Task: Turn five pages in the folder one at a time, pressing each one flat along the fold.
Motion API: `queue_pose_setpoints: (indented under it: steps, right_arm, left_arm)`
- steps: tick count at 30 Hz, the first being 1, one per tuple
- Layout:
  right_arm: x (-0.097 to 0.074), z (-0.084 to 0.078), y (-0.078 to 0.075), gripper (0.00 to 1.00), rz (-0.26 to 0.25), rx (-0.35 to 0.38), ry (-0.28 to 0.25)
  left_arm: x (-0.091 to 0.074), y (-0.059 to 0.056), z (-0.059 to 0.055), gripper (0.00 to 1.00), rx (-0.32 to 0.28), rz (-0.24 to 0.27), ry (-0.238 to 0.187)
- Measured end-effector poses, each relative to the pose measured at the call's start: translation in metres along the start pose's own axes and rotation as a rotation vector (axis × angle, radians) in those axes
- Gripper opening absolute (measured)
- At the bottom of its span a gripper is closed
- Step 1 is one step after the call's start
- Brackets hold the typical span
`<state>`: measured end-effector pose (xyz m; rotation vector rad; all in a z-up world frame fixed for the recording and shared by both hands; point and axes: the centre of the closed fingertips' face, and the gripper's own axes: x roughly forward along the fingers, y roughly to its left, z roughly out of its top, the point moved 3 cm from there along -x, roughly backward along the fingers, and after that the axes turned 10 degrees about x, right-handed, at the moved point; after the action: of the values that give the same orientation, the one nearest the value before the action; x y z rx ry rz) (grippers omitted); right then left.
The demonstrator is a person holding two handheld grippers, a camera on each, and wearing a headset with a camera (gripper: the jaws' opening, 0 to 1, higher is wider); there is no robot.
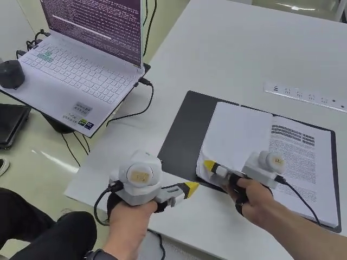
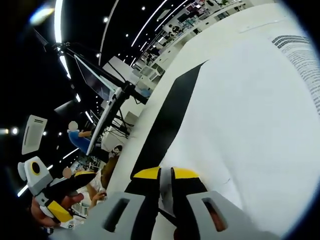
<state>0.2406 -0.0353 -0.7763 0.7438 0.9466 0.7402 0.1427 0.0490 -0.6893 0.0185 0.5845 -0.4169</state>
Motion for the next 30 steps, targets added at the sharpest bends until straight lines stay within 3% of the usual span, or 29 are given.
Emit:
queue_pose_setpoints:
  steps: [6,12,18,26,30]
  right_arm:
    - [0.002,0.000,0.010,0.22,0.057,0.031,-0.010]
    - [-0.009,0.001,0.025,0.35,0.128,0.021,-0.024]
    - [-0.036,0.011,0.032,0.33,0.160,0.000,-0.069]
    - [-0.077,0.028,0.021,0.28,0.120,-0.027,-0.145]
    - [-0.092,0.032,0.013,0.27,0.101,-0.025,-0.170]
  left_arm:
    - [0.006,-0.006,0.000,0.64,0.006,-0.022,0.001]
    - [0.018,-0.005,0.006,0.61,0.028,-0.049,0.006]
    - [0.034,-0.004,0.016,0.55,0.085,-0.078,0.011]
    - [0.064,-0.012,0.026,0.35,0.137,-0.150,0.004]
    - [0.078,-0.018,0.021,0.25,0.156,-0.181,0.027]
